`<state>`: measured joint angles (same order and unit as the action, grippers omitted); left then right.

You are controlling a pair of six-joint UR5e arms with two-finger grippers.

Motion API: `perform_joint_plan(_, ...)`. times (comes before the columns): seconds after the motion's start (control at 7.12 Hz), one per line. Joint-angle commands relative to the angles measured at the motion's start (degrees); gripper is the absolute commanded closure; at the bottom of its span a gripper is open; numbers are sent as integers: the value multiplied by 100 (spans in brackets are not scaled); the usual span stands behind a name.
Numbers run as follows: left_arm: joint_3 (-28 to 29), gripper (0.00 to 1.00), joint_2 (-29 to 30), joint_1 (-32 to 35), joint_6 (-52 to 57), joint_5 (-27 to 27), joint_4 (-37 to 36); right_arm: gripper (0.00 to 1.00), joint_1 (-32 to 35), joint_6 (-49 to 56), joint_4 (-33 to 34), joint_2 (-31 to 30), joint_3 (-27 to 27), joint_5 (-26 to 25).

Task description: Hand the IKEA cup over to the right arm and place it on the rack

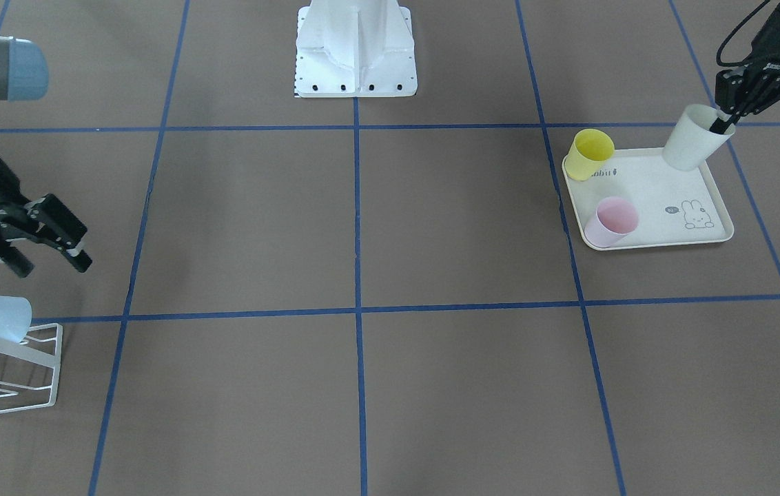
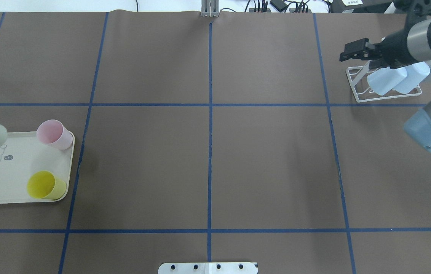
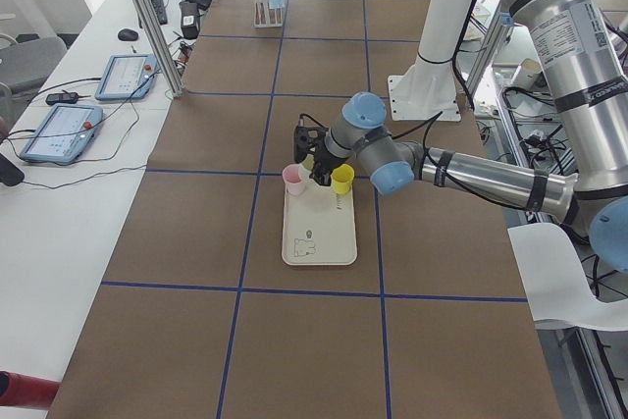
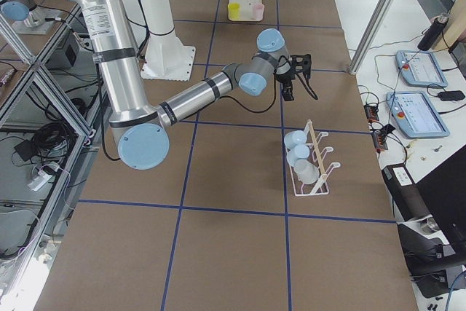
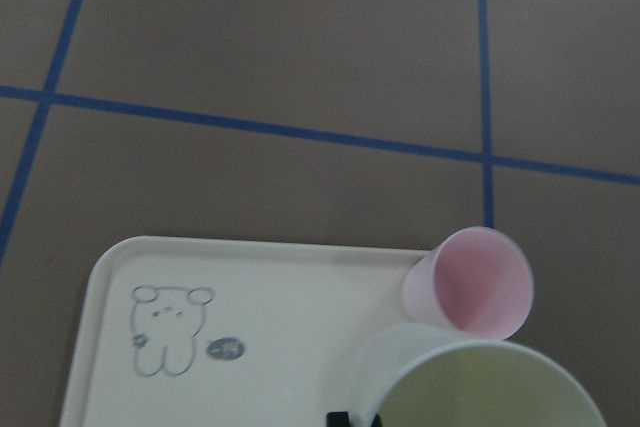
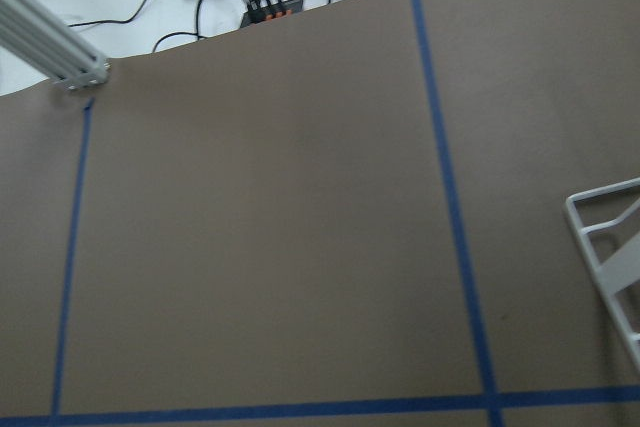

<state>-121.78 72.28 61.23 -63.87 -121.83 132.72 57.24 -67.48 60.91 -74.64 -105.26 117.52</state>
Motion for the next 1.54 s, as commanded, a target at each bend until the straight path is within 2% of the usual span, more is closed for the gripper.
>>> perform_joint_plan(0.0, 49, 100, 1806, -102, -2091, -751, -45, 1, -729, -1610, -9, 492, -545, -1)
perform_joint_plan(0.14, 215, 100, 2834, -616, -3252, -632, -45, 1, -914, -2602, -18, 921, -644, 25)
perform_joint_plan(0.28, 573, 100, 3897, -1047, -4360, -66, 138, 1, -1073, -3474, -174, 1351, -645, 25)
perform_joint_plan(0.42, 925, 100, 4151, -1400, -5198, 384, 1210, 1, -1083, -4370, -907, 1416, -636, -1)
perform_joint_plan(0.56, 1468, 100, 4162, -1595, -6268, 1145, 2979, 1, -1083, -5258, -1984, 1400, -540, -106)
perform_joint_plan(0.7, 2065, 100, 4171, -1657, -6809, 1423, 4397, 1, -1101, -5954, -2656, 1417, -504, -403)
perform_joint_plan(0.84, 2410, 100, 4328, -1771, -6902, 1443, 5020, 1, -1153, -6187, -3028, 1426, -495, -597)
perform_joint_plan(1.12, 2641, 100, 4565, -1929, -6929, 1757, 5586, 1, -1171, -6538, -3566, 1426, -469, -800)
perform_joint_plan(1.4, 2887, 100, 4933, -2079, -7437, 1891, 5913, 1, -1206, -6673, -3709, 1426, -477, -854)
